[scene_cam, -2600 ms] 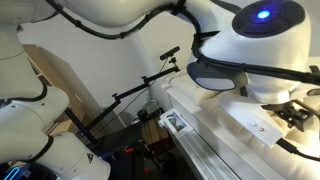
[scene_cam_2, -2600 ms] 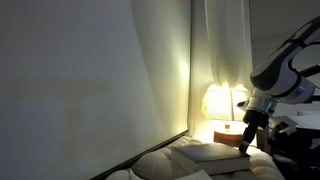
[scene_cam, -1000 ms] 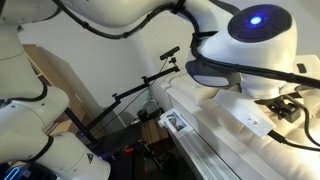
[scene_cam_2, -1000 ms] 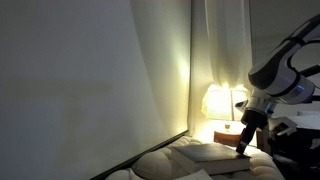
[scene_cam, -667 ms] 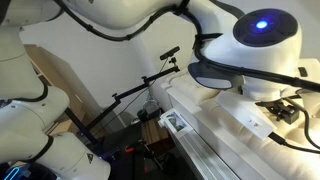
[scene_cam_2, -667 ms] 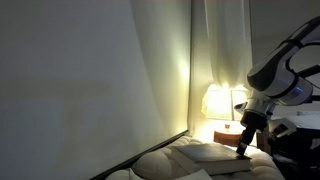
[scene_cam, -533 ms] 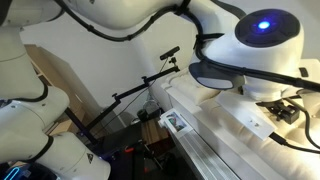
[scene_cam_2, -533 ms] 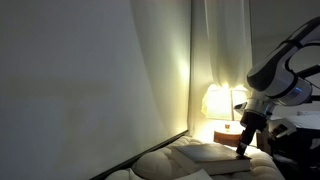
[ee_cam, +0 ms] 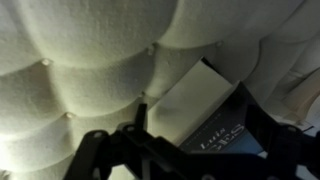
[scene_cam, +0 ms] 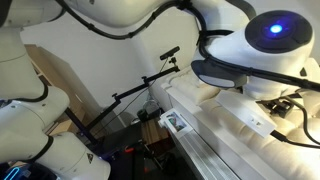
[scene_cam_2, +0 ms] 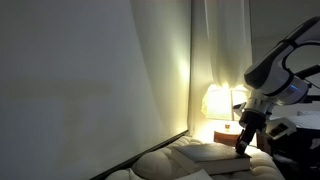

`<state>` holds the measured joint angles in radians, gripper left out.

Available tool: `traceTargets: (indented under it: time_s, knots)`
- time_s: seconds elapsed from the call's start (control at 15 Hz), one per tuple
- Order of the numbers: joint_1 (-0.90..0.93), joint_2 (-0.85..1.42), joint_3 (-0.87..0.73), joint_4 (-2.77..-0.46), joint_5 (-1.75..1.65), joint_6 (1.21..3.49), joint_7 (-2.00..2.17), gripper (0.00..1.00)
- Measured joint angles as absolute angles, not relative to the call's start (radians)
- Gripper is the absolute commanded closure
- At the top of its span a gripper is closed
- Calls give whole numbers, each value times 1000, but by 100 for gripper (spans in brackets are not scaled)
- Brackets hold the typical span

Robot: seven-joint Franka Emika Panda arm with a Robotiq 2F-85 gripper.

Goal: Pick up the black book and position it on top of the white book

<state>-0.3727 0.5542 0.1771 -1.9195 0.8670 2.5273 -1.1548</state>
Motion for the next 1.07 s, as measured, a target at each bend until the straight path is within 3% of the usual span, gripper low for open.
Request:
traceTargets:
  time_s: [1.07]
  knots:
    - [-325,620,108,-1844,989,2466,-1160,0]
